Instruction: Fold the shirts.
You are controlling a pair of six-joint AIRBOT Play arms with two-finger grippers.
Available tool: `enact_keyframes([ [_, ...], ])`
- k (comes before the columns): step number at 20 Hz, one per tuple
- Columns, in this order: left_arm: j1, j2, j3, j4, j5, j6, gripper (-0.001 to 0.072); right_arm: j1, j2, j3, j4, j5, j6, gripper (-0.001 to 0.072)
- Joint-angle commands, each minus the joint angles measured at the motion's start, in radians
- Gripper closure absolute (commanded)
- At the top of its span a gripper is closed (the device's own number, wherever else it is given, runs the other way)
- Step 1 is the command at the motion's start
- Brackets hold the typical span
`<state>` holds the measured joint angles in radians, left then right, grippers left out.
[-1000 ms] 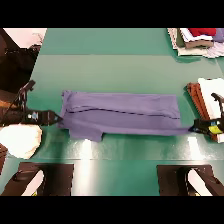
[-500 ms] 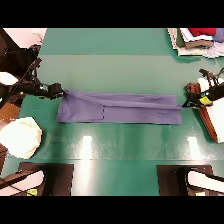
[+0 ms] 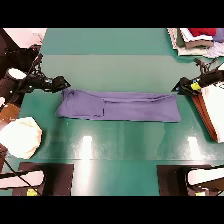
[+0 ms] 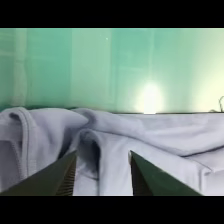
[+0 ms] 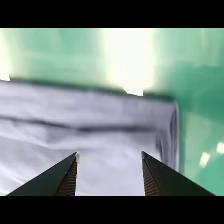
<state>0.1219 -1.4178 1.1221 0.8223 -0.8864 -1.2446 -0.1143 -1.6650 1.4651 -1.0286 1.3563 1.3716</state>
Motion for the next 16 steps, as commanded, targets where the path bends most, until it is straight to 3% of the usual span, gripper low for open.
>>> enact_keyframes([
  [1, 0.0, 0.0, 0.028, -0.014, -0.093, -0.011, 0.0302, -0.048, -0.023, 0.005, 0.092, 0.048, -0.057, 0.0254],
  [3, 0.0, 0.002, 0.037, -0.016, -0.19, -0.003, 0.0304, -0.104, 0.031, -0.089, 0.091, 0.068, -0.108, 0.0256],
  [4, 0.0, 0.002, 0.036, -0.016, -0.217, -0.003, 0.0382, -0.134, 0.056, -0.14, 0.091, 0.066, -0.127, 0.0256],
  [5, 0.0, 0.002, 0.036, -0.016, -0.231, 0.001, 0.0618, -0.165, 0.079, -0.189, 0.092, 0.065, -0.152, 0.026],
  [6, 0.0, 0.002, 0.036, -0.019, -0.233, 0.024, 0.0681, -0.198, 0.096, -0.238, 0.093, 0.064, -0.172, 0.026],
  [8, -0.01, 0.002, 0.036, -0.019, -0.231, 0.03, 0.0682, -0.254, 0.099, -0.309, 0.095, 0.063, -0.224, 0.0232],
  [9, -0.024, 0.002, 0.036, -0.019, -0.229, 0.03, 0.0682, -0.275, 0.088, -0.334, 0.098, 0.058, -0.241, 0.0142],
  [10, -0.043, 0.002, 0.036, -0.018, -0.222, 0.031, 0.0682, -0.288, 0.066, -0.35, 0.115, 0.06, -0.252, 0.0111],
  [16, -0.189, 0.001, 0.036, -0.016, -0.115, 0.016, 0.0682, -0.244, -0.046, -0.379, 0.259, 0.051, -0.326, 0.0147],
])
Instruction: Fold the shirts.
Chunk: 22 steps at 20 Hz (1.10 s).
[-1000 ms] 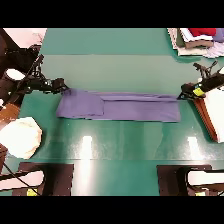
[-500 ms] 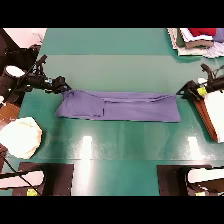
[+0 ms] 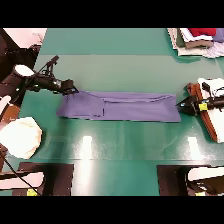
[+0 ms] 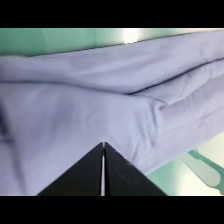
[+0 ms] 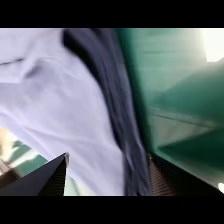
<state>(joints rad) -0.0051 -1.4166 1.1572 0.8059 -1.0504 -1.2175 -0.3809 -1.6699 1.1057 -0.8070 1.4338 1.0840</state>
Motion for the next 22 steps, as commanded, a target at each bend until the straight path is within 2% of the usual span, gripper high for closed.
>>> enact_keyframes([
  [1, -0.09, -0.003, 0.001, 0.001, 0.058, -0.013, 0.0682, 0.045, -0.048, -0.02, 0.038, -0.033, -0.039, 0.0181],
  [2, -0.116, -0.01, 0.002, 0.001, 0.066, -0.014, 0.0683, 0.069, -0.05, -0.02, 0.037, -0.044, -0.041, 0.0274],
  [4, -0.164, -0.031, 0.002, -0.004, 0.089, -0.019, 0.0683, 0.099, -0.05, -0.014, 0.049, -0.047, -0.079, 0.0568],
  [8, -0.266, -0.115, 0.07, -0.005, 0.093, -0.041, 0.0683, 0.105, 0.02, 0.023, 0.055, 0.0, -0.077, 0.0691],
  [15, -0.472, -0.361, 0.332, -0.003, 0.099, -0.097, 0.0683, 0.208, 0.269, 0.237, 0.056, 0.071, 0.128, 0.0691],
  [19, -0.558, -0.443, 0.401, -0.005, 0.104, -0.122, 0.0682, 0.33, 0.299, 0.409, 0.056, 0.088, 0.221, 0.0691],
  [22, -0.59, -0.459, 0.401, -0.006, 0.155, -0.14, 0.0683, 0.425, 0.298, 0.504, 0.056, 0.085, 0.252, 0.0691],
])
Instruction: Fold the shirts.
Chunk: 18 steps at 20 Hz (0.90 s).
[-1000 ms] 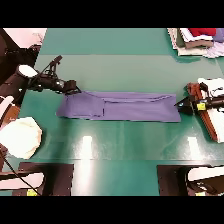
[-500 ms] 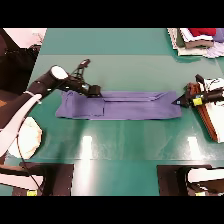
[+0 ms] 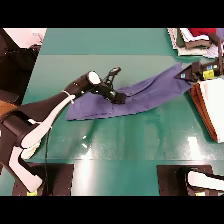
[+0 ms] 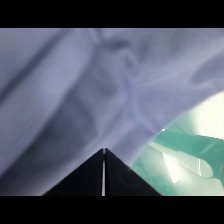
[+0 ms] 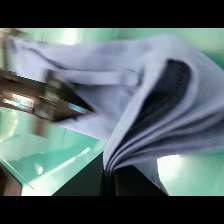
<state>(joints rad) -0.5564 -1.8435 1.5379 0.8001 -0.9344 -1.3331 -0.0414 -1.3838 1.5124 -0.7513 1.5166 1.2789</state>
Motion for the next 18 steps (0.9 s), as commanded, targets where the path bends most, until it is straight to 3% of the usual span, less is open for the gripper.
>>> enact_keyframes([
  [1, -0.039, -0.034, 0.021, 0.0, 0.056, -0.039, 0.0682, 0.115, 0.012, 0.119, 0.001, 0.002, 0.061, 0.0691],
  [10, -0.039, -0.035, 0.021, -0.001, 0.174, -0.077, 0.0682, 0.36, -0.088, 0.303, 0.001, -0.002, 0.087, 0.0691],
  [18, 0.081, 0.048, 0.024, 0.059, -0.014, -0.073, 0.0683, 0.48, -0.182, 0.404, 0.002, -0.011, 0.086, 0.0691],
])
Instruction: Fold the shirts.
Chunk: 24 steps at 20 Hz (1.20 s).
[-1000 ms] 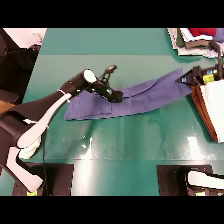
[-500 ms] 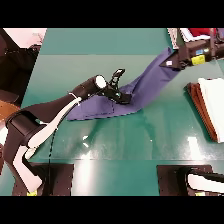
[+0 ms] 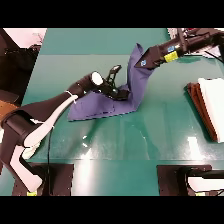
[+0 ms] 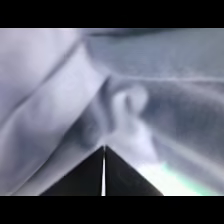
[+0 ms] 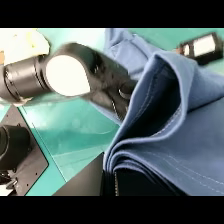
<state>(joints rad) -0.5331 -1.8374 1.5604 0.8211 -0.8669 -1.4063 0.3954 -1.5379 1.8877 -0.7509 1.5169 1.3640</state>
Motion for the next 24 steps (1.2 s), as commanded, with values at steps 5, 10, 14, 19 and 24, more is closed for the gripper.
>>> enact_keyframes([
  [5, 0.272, 0.243, 0.001, 0.236, -0.192, 0.001, 0.0682, 0.152, -0.129, 0.105, 0.149, -0.086, -0.042, 0.069],
  [10, 0.513, 0.441, 0.001, 0.359, -0.242, 0.012, 0.0682, 0.354, -0.306, 0.159, 0.294, -0.307, -0.165, 0.0682],
  [14, 0.636, 0.513, 0.001, 0.357, -0.261, 0.012, 0.0682, 0.476, -0.425, 0.159, 0.298, -0.454, -0.226, 0.0194],
  [19, 0.658, 0.519, 0.001, 0.354, -0.325, 0.027, 0.0682, 0.397, -0.407, 0.1, 0.296, -0.316, -0.224, 0.0282],
  [24, 0.658, 0.519, 0.001, 0.351, -0.372, 0.037, 0.0682, 0.166, -0.236, -0.204, 0.09, -0.203, -0.188, 0.0282],
])
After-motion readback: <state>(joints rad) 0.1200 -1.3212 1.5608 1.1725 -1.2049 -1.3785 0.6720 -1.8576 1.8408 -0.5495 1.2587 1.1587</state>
